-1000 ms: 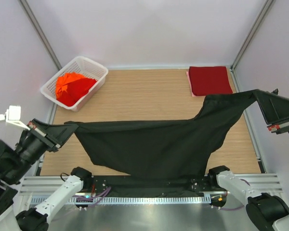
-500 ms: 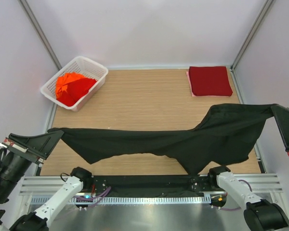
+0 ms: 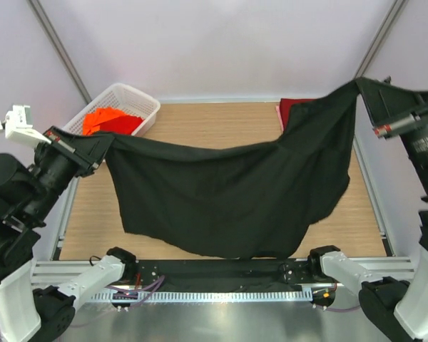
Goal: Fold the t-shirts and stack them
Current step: Flatten the tshirt out, then fold the tshirt
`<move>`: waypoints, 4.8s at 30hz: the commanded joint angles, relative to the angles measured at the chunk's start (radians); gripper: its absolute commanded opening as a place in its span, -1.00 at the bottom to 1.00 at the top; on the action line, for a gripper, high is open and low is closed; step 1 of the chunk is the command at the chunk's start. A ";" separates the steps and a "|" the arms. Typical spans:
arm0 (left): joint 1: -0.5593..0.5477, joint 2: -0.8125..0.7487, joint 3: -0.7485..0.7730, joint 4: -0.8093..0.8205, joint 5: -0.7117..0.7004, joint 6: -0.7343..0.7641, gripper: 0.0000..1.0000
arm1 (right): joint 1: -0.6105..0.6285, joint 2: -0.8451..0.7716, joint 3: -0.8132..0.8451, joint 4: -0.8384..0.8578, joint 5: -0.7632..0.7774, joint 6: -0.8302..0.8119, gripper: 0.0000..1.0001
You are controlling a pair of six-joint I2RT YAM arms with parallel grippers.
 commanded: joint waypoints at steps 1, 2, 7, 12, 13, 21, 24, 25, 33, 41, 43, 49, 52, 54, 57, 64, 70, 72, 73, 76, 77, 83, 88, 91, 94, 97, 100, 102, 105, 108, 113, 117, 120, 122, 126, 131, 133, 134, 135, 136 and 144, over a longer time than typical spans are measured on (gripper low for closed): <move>-0.001 0.029 0.041 0.095 -0.051 0.090 -0.99 | -0.005 0.045 -0.010 0.158 -0.005 -0.051 -0.98; -0.001 0.034 0.032 0.115 -0.050 0.088 -0.99 | -0.003 0.053 -0.006 0.156 -0.005 -0.053 -0.98; -0.001 0.036 0.024 0.147 -0.036 0.093 -1.00 | -0.003 0.073 0.045 0.127 -0.020 -0.066 -0.98; -0.001 0.002 0.057 0.110 -0.025 0.065 -1.00 | -0.003 0.055 0.114 0.043 -0.011 -0.059 -0.98; -0.003 -0.009 0.060 0.106 -0.022 0.059 -0.99 | -0.003 0.041 0.123 0.032 -0.008 -0.047 -0.98; -0.001 -0.112 0.092 0.029 0.000 -0.014 -1.00 | -0.006 -0.024 0.218 -0.104 0.000 0.041 -0.98; -0.003 -0.147 0.100 0.012 0.009 -0.033 -1.00 | -0.011 -0.056 0.218 -0.126 -0.002 0.084 -0.98; -0.001 -0.152 0.106 0.000 0.015 -0.035 -0.99 | -0.014 -0.060 0.220 -0.131 -0.005 0.095 -0.98; -0.001 -0.138 0.074 0.014 0.038 -0.027 -1.00 | -0.035 -0.068 0.155 -0.083 -0.017 0.132 -0.98; -0.001 -0.093 -0.184 0.165 -0.049 0.016 -1.00 | -0.037 -0.077 -0.208 0.174 0.004 0.070 -0.98; -0.001 -0.075 -0.312 0.216 -0.092 0.022 -1.00 | -0.035 -0.076 -0.364 0.234 0.018 0.056 -0.98; 0.000 0.044 -0.563 0.357 -0.220 0.080 -1.00 | -0.035 0.017 -0.685 0.398 0.093 -0.034 -0.98; 0.040 0.129 -0.601 0.409 -0.200 0.099 -0.99 | -0.035 0.116 -0.754 0.484 0.129 -0.103 -0.98; 0.088 0.210 -0.650 0.466 -0.178 0.099 -0.99 | -0.034 0.209 -0.777 0.549 0.139 -0.117 -0.98; 0.140 0.342 -0.663 0.554 -0.151 0.106 -1.00 | -0.035 0.327 -0.767 0.639 0.135 -0.143 -0.98; 0.261 0.747 -0.493 0.563 0.007 0.107 -0.99 | -0.041 0.701 -0.583 0.608 0.185 -0.201 -0.98; 0.302 0.983 -0.321 0.474 0.070 0.100 -0.99 | -0.049 0.855 -0.460 0.586 0.158 -0.168 -0.98; 0.310 1.017 -0.295 0.457 0.078 0.100 -0.99 | -0.051 0.877 -0.442 0.572 0.156 -0.164 -0.98; 0.321 1.043 -0.276 0.450 0.084 0.102 -1.00 | -0.051 0.875 -0.441 0.563 0.156 -0.163 -0.98; 0.333 1.092 -0.226 0.419 0.090 0.125 -0.99 | -0.051 0.858 -0.451 0.526 0.188 -0.171 -0.98; 0.342 1.108 -0.210 0.411 0.099 0.130 -0.99 | -0.054 0.849 -0.452 0.511 0.211 -0.175 -0.98; 0.367 1.192 -0.147 0.411 0.211 0.169 -0.99 | -0.110 0.742 -0.513 0.440 0.379 -0.200 -0.98; 0.387 1.207 -0.155 0.465 0.299 0.169 -0.99 | -0.132 0.703 -0.558 0.439 0.344 -0.198 -0.98; 0.394 1.221 -0.144 0.505 0.363 0.165 -0.98 | -0.130 0.705 -0.583 0.446 0.288 -0.177 -0.98; 0.396 1.249 -0.106 0.497 0.412 0.168 -0.96 | -0.129 0.726 -0.577 0.420 0.244 -0.168 -0.98; 0.398 1.247 -0.104 0.483 0.421 0.173 -0.97 | -0.124 0.743 -0.564 0.376 0.208 -0.163 -0.98; 0.399 1.231 -0.120 0.474 0.409 0.180 -0.99 | -0.117 0.739 -0.566 0.327 0.208 -0.165 -0.98; 0.399 1.220 -0.134 0.474 0.408 0.186 -0.99 | -0.114 0.711 -0.590 0.314 0.208 -0.158 -0.98; 0.399 1.200 -0.152 0.446 0.394 0.202 -0.99 | -0.109 0.656 -0.629 0.262 0.234 -0.137 -0.98; 0.401 1.169 -0.172 0.397 0.357 0.223 -0.99 | -0.107 0.613 -0.675 0.225 0.230 -0.119 -0.98; 0.404 1.091 -0.233 0.367 0.308 0.251 -0.99 | -0.100 0.486 -0.789 0.127 0.224 -0.092 -0.98; 0.405 1.054 -0.276 0.316 0.273 0.266 -0.99 | -0.100 0.386 -0.877 0.087 0.216 -0.083 -0.98; 0.405 1.053 -0.298 0.296 0.266 0.272 -1.00 | -0.100 0.344 -0.931 0.057 0.176 -0.088 -0.98; 0.405 1.062 -0.313 0.293 0.271 0.275 -1.00 | -0.100 0.335 -0.981 0.055 0.162 -0.089 -0.98; 0.405 1.094 -0.327 0.275 0.274 0.281 -0.99 | -0.098 0.328 -1.060 0.050 0.116 -0.083 -0.98; 0.405 1.094 -0.373 0.278 0.267 0.281 -1.00 | -0.098 0.328 -1.132 0.034 0.103 -0.085 -0.98; 0.405 1.091 -0.381 0.272 0.263 0.283 -0.96 | -0.098 0.331 -1.150 0.015 0.101 -0.088 -0.98; 0.404 1.091 -0.385 0.261 0.263 0.281 -0.83 | -0.098 0.334 -1.150 0.009 0.100 -0.092 -0.93; 0.405 1.085 -0.387 0.256 0.262 0.284 -0.62 | -0.100 0.346 -1.140 0.004 0.098 -0.109 -0.75; 0.404 1.065 -0.390 0.252 0.259 0.284 -0.52 | -0.100 0.354 -1.127 0.003 0.096 -0.118 -0.63; 0.404 0.922 -0.420 0.242 0.225 0.263 0.13 | -0.100 0.544 -0.923 0.000 0.129 -0.209 0.09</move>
